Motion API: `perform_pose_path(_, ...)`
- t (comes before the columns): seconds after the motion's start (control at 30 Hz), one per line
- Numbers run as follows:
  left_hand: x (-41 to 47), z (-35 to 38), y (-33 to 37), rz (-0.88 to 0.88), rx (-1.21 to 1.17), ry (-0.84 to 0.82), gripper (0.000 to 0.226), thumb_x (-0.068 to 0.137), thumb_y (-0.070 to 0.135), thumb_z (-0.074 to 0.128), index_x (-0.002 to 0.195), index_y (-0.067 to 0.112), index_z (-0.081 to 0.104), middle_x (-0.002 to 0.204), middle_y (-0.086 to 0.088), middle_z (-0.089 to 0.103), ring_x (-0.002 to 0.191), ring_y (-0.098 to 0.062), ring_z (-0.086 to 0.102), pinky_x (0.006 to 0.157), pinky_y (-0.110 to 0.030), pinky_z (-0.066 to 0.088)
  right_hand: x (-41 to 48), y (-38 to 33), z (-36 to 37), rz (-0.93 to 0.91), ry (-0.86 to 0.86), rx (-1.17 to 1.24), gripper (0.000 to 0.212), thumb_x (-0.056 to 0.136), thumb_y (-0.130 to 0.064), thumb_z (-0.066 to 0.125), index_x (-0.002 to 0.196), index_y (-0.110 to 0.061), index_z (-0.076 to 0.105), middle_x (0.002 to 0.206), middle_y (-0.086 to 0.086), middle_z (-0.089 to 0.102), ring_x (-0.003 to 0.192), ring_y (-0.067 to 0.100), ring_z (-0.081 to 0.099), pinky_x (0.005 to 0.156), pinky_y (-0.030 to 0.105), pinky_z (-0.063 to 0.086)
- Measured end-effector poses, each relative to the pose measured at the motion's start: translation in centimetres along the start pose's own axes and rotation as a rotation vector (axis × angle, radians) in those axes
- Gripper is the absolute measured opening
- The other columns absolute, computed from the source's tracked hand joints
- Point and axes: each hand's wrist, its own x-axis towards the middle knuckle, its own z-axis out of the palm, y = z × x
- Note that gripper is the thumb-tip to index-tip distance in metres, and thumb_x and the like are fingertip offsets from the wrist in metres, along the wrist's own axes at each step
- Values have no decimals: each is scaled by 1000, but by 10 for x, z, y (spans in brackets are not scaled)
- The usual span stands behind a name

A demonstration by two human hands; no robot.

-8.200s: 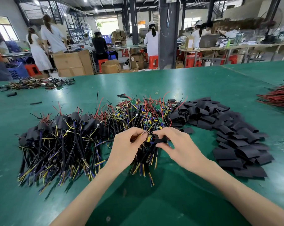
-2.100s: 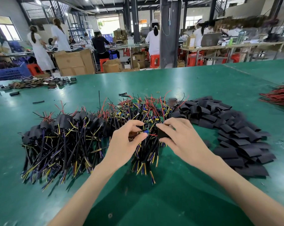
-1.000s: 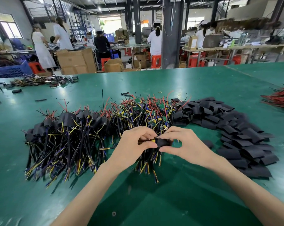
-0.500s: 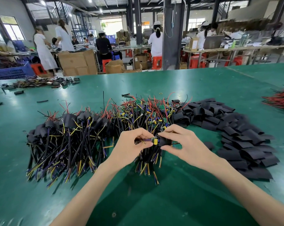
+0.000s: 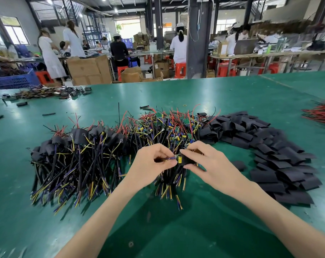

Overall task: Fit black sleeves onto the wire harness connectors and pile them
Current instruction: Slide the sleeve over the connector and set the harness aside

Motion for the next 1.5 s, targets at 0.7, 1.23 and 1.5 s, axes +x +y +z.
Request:
perform_pose_path(0.7, -2, 11, -6, 34, -75, 50, 21, 71, 2, 79, 70, 21, 71, 69, 3, 70, 64, -4, 63, 66, -17, 50, -2, -9, 8, 12, -8, -34, 39, 77, -15, 76, 114, -8, 64, 101, 5, 58, 84, 22, 58, 78, 30, 50)
perform_pose_path(1.23, -2, 10, -3, 11, -122, 71, 23, 71, 2, 79, 85, 7, 61, 76, -4, 72, 72, -18, 67, 77, -34, 51, 2, -17, 8, 1, -31, -98, 47, 75, -11, 76, 118, -5, 60, 109, 8, 60, 101, 26, 58, 96, 29, 36)
perform_pose_path(1.5, -3, 12, -1, 94, -17, 77, 30, 72, -4, 76, 83, 18, 59, 75, 3, 70, 72, -5, 67, 73, -16, 51, 2, -20, 6, -49, -48, -55, 53, 78, -3, 64, 129, -8, 51, 118, 8, 55, 107, 26, 52, 98, 30, 36)
